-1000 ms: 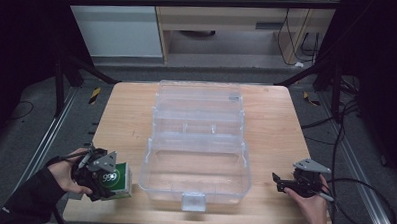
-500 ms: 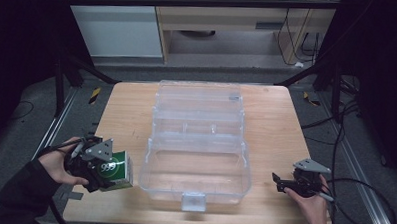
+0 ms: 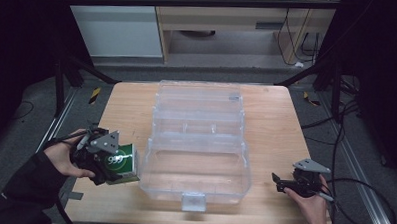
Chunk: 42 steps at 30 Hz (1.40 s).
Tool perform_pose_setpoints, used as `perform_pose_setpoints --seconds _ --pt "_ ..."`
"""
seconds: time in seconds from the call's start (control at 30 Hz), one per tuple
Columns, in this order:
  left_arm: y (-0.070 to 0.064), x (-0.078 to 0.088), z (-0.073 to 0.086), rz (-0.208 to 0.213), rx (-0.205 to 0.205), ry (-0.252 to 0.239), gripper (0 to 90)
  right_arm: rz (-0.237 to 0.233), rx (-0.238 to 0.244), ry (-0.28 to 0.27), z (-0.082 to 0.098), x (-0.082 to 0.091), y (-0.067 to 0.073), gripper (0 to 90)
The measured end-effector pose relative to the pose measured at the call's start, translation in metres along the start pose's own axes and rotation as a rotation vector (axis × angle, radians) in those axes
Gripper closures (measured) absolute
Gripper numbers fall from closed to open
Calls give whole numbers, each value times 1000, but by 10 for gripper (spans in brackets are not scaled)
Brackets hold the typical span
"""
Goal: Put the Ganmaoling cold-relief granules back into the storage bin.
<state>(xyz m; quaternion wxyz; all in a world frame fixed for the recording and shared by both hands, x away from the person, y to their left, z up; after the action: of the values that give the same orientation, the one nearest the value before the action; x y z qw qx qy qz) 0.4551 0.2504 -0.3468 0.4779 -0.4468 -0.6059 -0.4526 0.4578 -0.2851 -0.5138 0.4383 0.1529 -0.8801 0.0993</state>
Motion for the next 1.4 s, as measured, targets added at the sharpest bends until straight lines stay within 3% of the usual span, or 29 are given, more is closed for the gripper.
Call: perform_pose_setpoints --seconds 0.17,0.6,1.0,1.1,1.4 --pt "4 4 -13 -9 -9 -15 146 -1 -3 -1 0 0 0 26" --pt "2 8 -46 -14 -80 -16 147 -1 -5 -4 0 1 0 26" --pt "1 1 -71 -7 -118 -26 147 -3 -5 -4 0 1 0 26" --pt "0 -1 -78 -5 -142 -8 147 -6 -8 -4 0 1 0 26" --pt "0 -14 -87 11 -152 -3 147 -7 -5 -5 0 1 0 26"
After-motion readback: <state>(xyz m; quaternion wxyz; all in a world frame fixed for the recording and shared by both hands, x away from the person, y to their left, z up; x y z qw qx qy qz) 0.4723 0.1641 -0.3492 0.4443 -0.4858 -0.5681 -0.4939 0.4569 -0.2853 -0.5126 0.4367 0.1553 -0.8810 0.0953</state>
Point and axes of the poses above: each handheld gripper's, and its own axes: x roughly backward along the jaws, z roughly out of its underside, y roughly to its left, the point moved 4 cm from there along -x, roughly forward along the jaws, and after that the axes turned 15 degrees about y, right-handed, at the moved point
